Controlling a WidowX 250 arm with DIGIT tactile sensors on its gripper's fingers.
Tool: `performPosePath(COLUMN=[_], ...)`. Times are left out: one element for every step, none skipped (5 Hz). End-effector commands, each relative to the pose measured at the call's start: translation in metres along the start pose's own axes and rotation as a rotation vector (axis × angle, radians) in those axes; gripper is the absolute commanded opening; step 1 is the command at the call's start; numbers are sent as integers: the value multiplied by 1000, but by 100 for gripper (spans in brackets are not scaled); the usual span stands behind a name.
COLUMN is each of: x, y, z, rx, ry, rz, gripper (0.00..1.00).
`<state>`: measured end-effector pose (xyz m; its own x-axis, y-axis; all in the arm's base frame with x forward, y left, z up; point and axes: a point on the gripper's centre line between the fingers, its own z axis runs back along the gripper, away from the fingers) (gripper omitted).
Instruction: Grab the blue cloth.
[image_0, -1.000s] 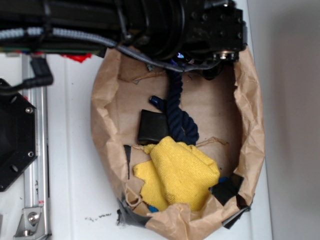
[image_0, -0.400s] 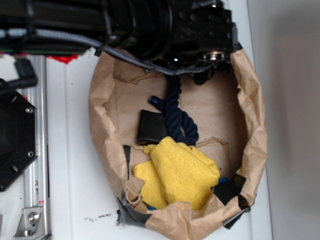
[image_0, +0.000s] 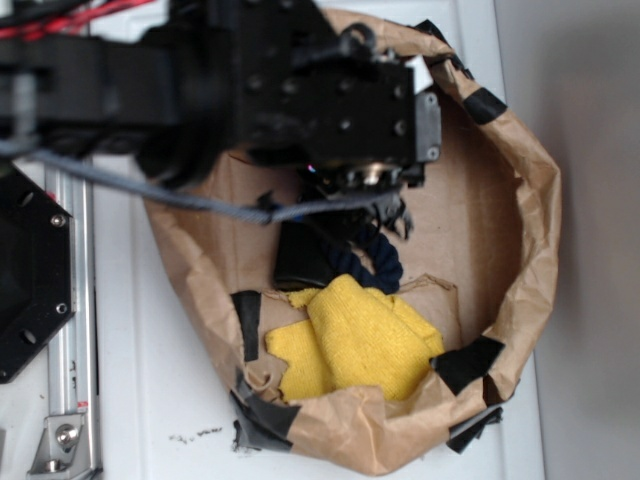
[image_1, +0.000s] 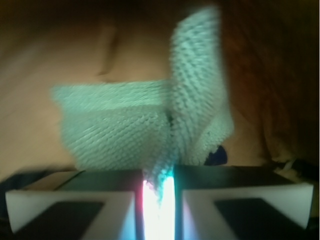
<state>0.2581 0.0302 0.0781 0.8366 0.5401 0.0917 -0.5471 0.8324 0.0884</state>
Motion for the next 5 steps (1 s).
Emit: performPosePath(x=[14, 16, 24, 21, 14], y=[5, 7, 19, 32, 37], z=[35, 30, 33, 49, 67], rx=[-230, -241, -213, -210, -131], ry=[36, 47, 28, 7, -22], rz=[-477, -469, -502, -460, -407], gripper=[0, 0, 0, 0, 0])
